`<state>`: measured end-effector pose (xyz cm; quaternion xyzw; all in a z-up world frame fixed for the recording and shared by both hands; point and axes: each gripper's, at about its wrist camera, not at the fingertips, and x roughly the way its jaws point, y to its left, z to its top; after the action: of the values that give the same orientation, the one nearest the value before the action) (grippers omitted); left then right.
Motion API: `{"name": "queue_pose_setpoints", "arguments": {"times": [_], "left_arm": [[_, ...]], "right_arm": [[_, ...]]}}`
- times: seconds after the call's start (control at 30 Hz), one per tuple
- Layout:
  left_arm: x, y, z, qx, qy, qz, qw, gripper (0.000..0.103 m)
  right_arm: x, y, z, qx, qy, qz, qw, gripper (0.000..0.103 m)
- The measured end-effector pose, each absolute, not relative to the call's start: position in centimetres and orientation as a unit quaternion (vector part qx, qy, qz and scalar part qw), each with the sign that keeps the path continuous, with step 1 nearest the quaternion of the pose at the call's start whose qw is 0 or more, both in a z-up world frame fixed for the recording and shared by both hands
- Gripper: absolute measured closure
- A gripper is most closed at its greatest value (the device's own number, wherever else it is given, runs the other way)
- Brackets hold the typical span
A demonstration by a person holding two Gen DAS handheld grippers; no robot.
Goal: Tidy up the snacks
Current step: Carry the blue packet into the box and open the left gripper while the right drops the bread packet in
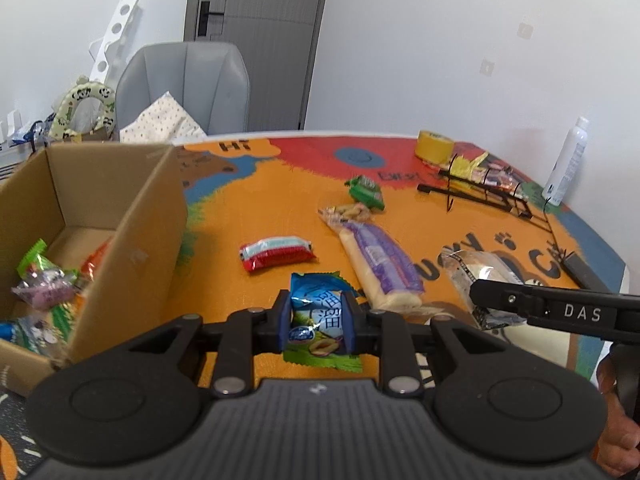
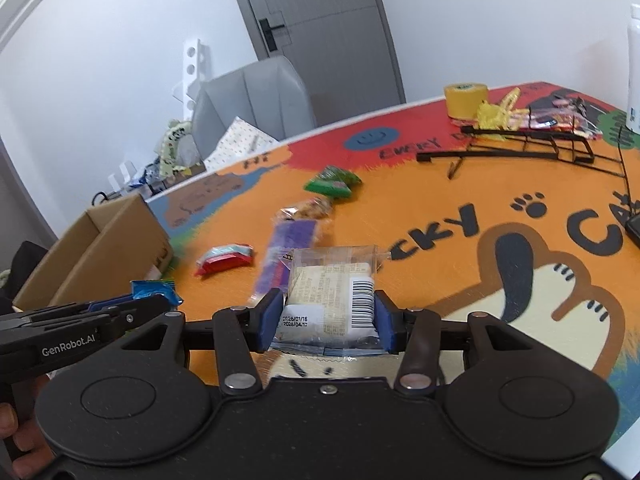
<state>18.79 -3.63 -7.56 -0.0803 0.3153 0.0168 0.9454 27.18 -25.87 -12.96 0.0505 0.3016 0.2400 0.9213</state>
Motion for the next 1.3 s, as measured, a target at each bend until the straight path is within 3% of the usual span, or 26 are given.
{"name": "queue_pose_setpoints", "arguments": {"times": [0.73,1.3], "left_arm": [[14.5,2.7,-1.1,-0.086,0.244,0.06,0.964,0.079],[13.5,10.9,-1.6,-0.116,0.251,0.125,0.953,0.078]], "right_arm": [[24.6,-19.3,-7.8,0.023,0.252,0.292,0.922,0.057],[24.3,-11.2,-6.5,-0.015,0.253,0.347,0.903,0.057]]}}
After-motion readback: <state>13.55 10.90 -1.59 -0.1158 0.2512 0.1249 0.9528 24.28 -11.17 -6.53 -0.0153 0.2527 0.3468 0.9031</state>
